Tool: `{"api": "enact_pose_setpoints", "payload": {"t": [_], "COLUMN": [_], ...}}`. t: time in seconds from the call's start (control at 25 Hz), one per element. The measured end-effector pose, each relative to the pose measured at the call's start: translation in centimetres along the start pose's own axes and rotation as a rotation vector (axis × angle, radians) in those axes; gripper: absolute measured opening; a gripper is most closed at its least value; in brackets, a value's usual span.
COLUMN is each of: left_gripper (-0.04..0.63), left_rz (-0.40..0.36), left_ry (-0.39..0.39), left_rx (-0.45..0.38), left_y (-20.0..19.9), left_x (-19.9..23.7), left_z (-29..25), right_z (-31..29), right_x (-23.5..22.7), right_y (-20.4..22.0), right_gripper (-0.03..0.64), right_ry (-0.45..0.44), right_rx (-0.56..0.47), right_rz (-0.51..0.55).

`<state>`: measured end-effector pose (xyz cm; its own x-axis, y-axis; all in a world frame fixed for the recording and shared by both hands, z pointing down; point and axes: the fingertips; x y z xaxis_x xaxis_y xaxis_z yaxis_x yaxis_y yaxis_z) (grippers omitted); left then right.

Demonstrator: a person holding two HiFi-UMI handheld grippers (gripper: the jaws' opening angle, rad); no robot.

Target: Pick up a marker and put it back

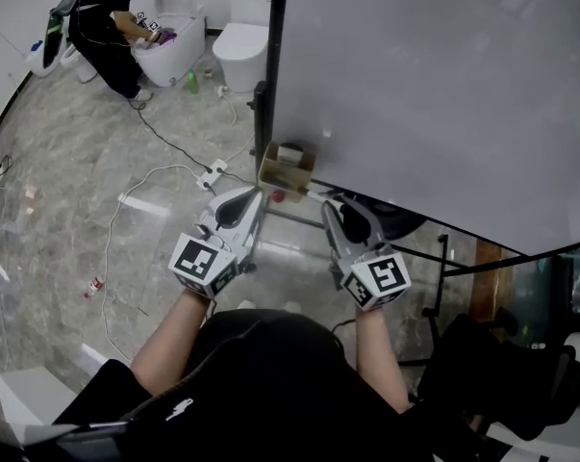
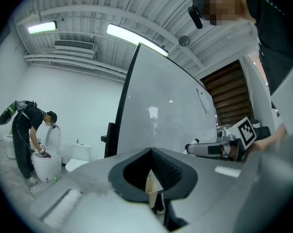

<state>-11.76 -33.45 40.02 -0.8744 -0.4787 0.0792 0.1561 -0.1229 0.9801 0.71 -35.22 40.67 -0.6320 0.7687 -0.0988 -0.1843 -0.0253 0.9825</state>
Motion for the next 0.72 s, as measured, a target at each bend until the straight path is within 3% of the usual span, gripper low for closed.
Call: {"api": "enact_pose_setpoints", "payload": {"t": [0.44,0.72], "left_gripper": [0.003,0.003], "left_rz": [-0.021,-0.024], "left_ry": [-0.057,-0.081], "left_rx": [0.001,0.007], "left_y": [-0.3,0.0], "left_x": [1.4,1.9], "left_z": [0.2,-0.3], "right_z": [-2.7,-3.7], "right_x": [-1.3,-2.8], "right_y": [1.1,4.0], "right_gripper": [0.084,0.084], "right_ry": [-0.028,-0.03], "right_rx": [0.017,0.078], "right_rz": [-0.016,-0.033]}}
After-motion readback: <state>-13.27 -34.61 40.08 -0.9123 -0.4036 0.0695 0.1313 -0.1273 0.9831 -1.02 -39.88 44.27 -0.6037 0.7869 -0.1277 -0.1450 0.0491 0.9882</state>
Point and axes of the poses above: the fingertips, and each gripper's own axes: z backward along the fingers, x to its left, y out of its underside, and after that the axes turned 8 degrees about -x, right-handed
